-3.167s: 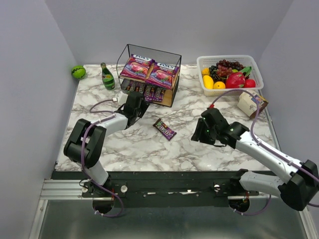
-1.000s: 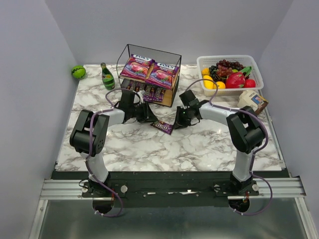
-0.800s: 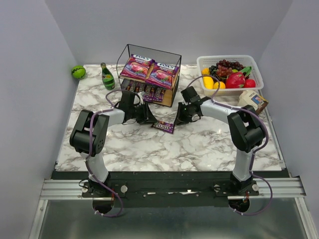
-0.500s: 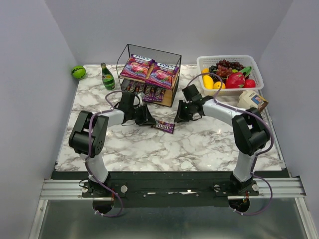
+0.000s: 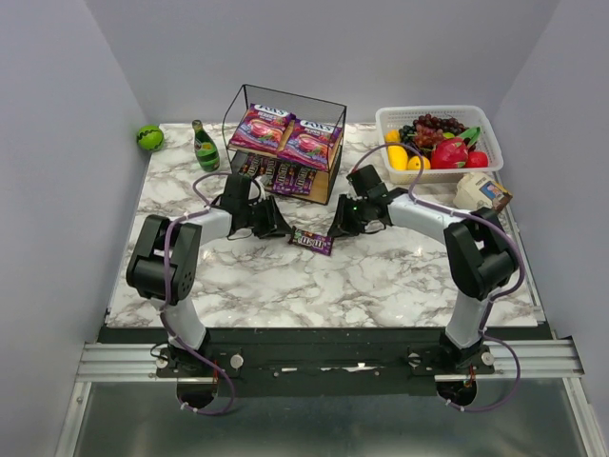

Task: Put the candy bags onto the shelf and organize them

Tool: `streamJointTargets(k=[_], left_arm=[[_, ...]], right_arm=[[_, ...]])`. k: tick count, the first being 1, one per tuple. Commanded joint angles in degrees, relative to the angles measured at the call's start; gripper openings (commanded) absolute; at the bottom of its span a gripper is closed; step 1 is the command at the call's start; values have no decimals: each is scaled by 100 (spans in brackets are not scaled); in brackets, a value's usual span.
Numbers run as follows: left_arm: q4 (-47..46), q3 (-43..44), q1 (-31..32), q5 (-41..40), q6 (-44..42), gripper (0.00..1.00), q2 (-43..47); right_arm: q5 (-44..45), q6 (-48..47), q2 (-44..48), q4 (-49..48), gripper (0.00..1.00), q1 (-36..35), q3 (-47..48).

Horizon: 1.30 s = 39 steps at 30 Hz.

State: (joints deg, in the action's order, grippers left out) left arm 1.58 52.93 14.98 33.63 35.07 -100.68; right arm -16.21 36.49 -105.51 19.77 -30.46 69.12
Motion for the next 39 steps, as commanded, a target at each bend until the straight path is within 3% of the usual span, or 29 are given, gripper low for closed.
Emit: streamJointTargets(k=[1,6,19,28,33,39], left_arm=[[-62,148,-13,407,0,42,-197],[-114,192,-22,697,-44,37,-364],[-589,209,-31,1269,264,36,-680],[-413,148,-48,1383,149,20,-698],[-361,174,-48,1392,202,0,-681],[-247,192,-118,1226,334,0,-453]], right_arm=[[-435,174,-39,-342,27,-57,-171],[-541,288,-110,-421,27,-66,-346],[-24,500,-505,-413,20,-57,-602],[364,236,-541,-70,20,-48,-426],[434,262,-470,0,20,-39,-399],[697,350,135,106,20,-30,-531]])
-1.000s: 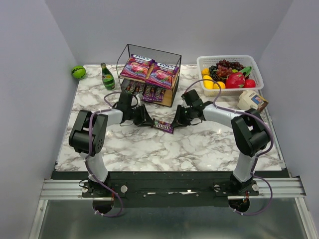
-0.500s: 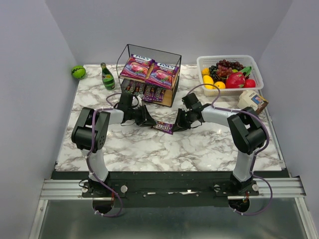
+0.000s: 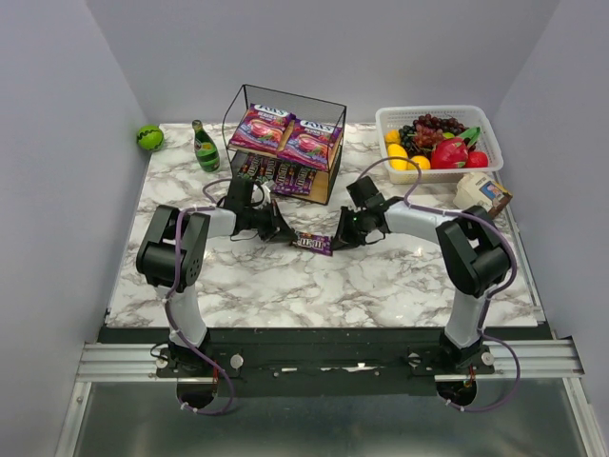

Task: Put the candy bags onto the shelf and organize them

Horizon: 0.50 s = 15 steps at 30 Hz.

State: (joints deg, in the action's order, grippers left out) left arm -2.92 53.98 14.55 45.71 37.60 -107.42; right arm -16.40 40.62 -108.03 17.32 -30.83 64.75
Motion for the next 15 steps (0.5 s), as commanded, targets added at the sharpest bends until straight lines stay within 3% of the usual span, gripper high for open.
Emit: streamJointTargets(k=[1,10,15], left_arm=[[204,69,-101,-79,159,0,282],[-217,-62,-347,-502,879,0,1187],[-849,-422,-365,-1028,1668,0,1618]], right_arm=[[787,-2,501,360,22,-2,-181],[1095,262,2135,605,36,-2,-463],[1183,376,2725,737,38,-2,-691]])
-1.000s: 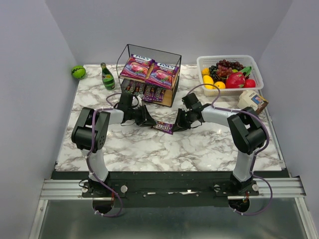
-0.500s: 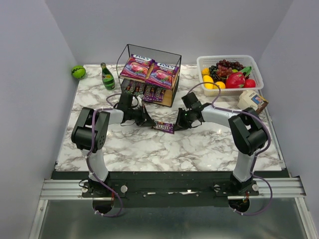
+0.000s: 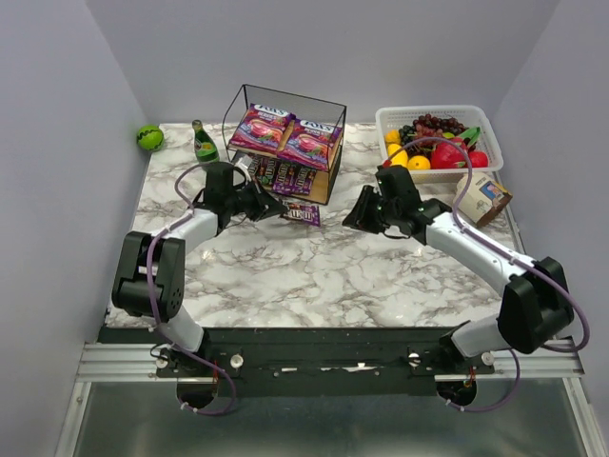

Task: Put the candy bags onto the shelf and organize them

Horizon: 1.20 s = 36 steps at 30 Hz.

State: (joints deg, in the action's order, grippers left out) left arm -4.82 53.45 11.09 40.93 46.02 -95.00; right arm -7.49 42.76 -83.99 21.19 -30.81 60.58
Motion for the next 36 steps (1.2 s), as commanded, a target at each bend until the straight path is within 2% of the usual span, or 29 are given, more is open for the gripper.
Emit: streamJointTargets(k=[1,7,12,19,24,27,36], left_arm=[[-1052,-588,-19,-655,1004,0,429],[-2818,-1599,-11,-1927,2531,0,807],[-3841,-2145,86,-3080,3149,0,1045],[-4745,-2058,279,-3398,3975,0,632],[-4976,-1883,560,-3714,4239,0,351],[-5046,-1751,824,-4030,4371,0,132],[-6109,-1267,1491,-5454,4881,0,-967]], right_arm=[[300,197,417,385,38,-4,-309],[441,346,1059,579,38,-4,-626],[616,382,1560,746,38,4,-933],[861,347,2026,1071,38,40,-1118],[959,303,2255,1186,39,92,-1180],[986,259,2342,1256,39,110,-1189],[986,180,2589,1423,39,242,-1276]])
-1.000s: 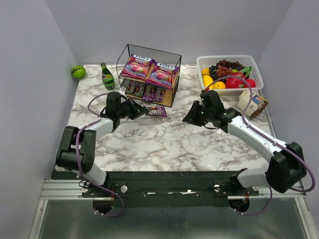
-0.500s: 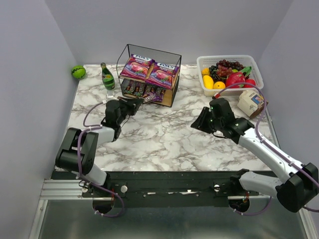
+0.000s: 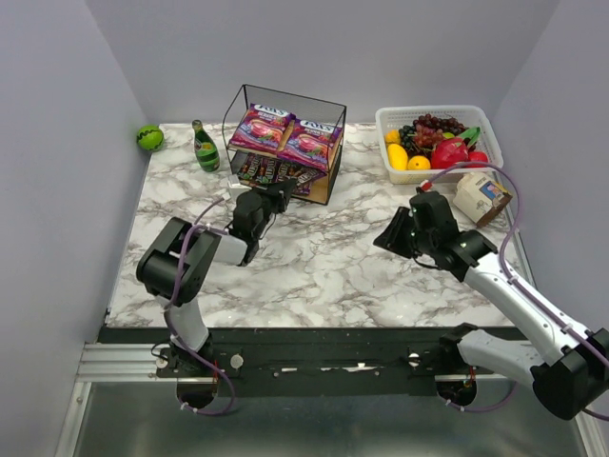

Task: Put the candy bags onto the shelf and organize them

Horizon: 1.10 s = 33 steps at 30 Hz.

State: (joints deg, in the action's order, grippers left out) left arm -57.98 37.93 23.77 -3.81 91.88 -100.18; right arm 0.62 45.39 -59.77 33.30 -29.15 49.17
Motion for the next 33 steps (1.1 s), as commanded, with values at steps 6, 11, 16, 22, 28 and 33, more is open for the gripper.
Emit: streamJointTargets(k=[6,11,16,22,28,33], left_arm=[[-619,777,505,-1708,594,0,-994],[83,1224,725,-2053,814,0,-1275],[1110,1629,919,-2316,1095,0,-1407],[1683,2033,1121,-2422,1429,0,-1671],[2149,2271,1226,-2413,1640,0,-1891],[2598,2306,1314,-2457,1781,0,-1856]], right_arm=[[236,-74,378,353,39,181,-197],[272,-74,510,449,39,260,-267],[298,-74,589,520,40,339,-285],[342,-74,651,616,40,401,-338],[359,-109,695,687,40,462,-329],[368,-135,747,713,40,506,-346]])
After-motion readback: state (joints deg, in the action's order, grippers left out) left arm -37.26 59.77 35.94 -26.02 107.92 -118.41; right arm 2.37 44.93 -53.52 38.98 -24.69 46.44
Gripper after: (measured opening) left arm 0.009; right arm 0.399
